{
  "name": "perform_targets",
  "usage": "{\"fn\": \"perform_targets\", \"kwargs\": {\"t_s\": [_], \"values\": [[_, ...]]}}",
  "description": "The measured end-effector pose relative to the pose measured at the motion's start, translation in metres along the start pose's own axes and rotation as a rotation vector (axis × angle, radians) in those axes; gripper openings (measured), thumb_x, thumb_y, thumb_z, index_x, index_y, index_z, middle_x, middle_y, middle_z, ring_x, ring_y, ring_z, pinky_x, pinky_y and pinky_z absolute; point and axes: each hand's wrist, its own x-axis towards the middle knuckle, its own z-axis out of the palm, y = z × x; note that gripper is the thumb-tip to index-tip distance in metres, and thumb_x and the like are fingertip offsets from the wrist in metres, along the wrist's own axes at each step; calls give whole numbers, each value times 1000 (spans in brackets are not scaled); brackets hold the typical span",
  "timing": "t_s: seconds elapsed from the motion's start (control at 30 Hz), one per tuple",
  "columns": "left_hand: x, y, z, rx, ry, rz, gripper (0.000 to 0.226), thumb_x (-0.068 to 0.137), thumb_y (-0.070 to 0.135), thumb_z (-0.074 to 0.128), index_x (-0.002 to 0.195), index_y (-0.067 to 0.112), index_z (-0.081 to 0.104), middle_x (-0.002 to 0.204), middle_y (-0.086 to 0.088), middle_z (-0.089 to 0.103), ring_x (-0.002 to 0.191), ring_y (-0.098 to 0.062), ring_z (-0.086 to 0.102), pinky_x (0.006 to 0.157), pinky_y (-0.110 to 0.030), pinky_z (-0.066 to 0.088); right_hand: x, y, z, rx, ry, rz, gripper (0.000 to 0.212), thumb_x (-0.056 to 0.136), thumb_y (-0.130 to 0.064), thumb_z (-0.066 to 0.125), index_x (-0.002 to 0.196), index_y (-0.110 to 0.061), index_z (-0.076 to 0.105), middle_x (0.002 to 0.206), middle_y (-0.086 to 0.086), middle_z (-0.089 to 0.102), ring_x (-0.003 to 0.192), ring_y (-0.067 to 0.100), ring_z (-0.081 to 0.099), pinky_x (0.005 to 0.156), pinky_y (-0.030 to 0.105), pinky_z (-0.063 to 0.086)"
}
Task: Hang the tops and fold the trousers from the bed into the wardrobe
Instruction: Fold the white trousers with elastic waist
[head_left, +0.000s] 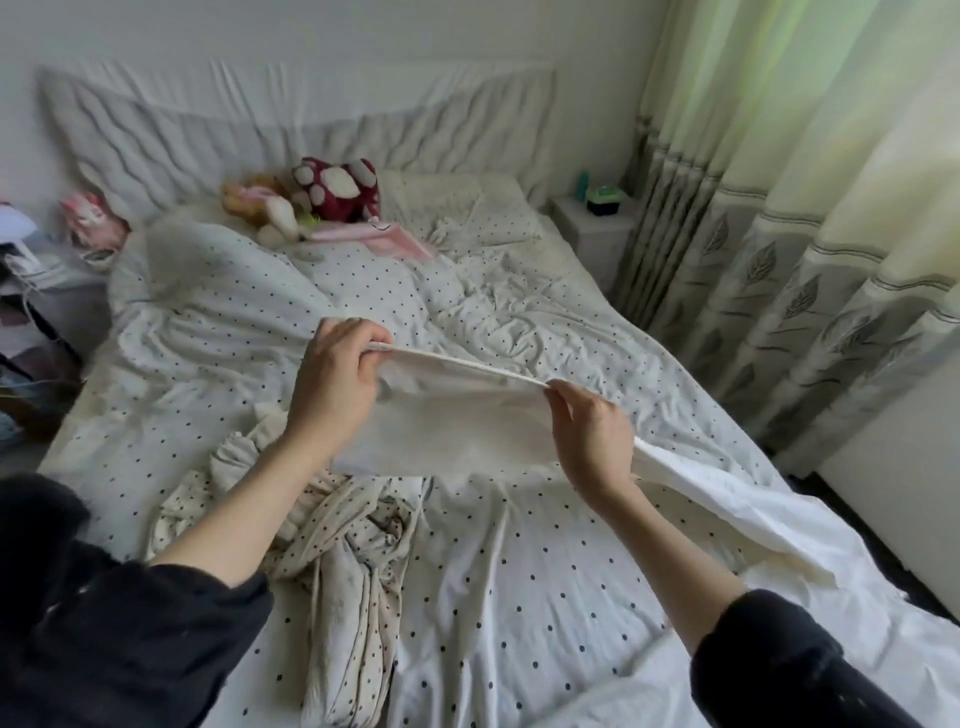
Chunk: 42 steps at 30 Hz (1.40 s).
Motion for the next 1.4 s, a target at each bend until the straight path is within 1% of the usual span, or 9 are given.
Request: {"fn": "perform_targets", "kwargs": {"t_s": [0.1,0.2,0.4,0.5,0.7,0.87,1.03,1.27,1.4], "values": [[18,10,-9,117,131,258,17,80,-6,52,82,5,64,85,-5,66,88,-23,46,74,-34,37,3,-4,-12,53,156,-14,17,86,-21,61,87,-12,75,68,4,72,54,20,65,49,28,51],[-13,-15,-10,145,71,245,11,81,0,57,83,5,66,85,-6,68,89,-23,49,74,-33,39,-28,-5,-9,112,27,-98,16,85,-20,62,91,-14,75,79,3,74,64,19,69,53,34,56],[-144,-110,-1,322,-352,57,33,50,-15,81,69,10,72,84,-4,71,90,-18,50,69,-43,51,-134,-1,43,31,-1023,-87,31,96,-24,48,125,-18,58,134,2,55,124,21,50,101,36,41],[-183,-135,2,395,-497,-43,38,46,-15,83,63,18,74,83,1,71,84,-25,60,67,-41,52,-168,-3,52,-64,-1252,-77,50,97,-28,47,145,-23,33,155,-3,24,141,16,25,114,37,21],[-198,-140,8,429,-440,-127,38,49,-15,79,69,17,76,86,2,72,87,-17,47,66,-37,48,-182,4,59,-44,-1192,-39,49,98,-30,43,145,-30,30,157,-4,18,144,14,17,117,37,18],[-236,-123,18,588,-682,-336,48,87,0,49,127,25,58,137,4,50,123,-20,39,94,-32,34,-208,14,43,-83,-1174,11,53,99,-34,41,149,-27,22,159,-1,5,146,15,6,119,35,11],[-260,-82,44,334,-591,-177,34,67,-5,69,98,10,71,93,-6,65,85,-32,60,67,-42,50,-248,47,4,-159,-1104,132,48,101,-35,34,148,-29,23,159,-3,6,146,14,2,118,37,4],[-301,27,108,31,-1009,-202,35,96,36,45,127,22,53,120,6,55,115,-14,50,89,-27,37,-291,103,-61,-214,-918,291,50,100,-25,40,147,-22,27,158,1,13,146,18,9,116,37,13],[-326,57,130,116,-1046,-259,20,97,30,46,96,14,58,104,-2,62,101,-23,57,69,-30,32,-316,145,-99,-274,-950,410,55,99,-25,41,149,-20,20,158,6,11,146,21,10,115,37,18]]}}
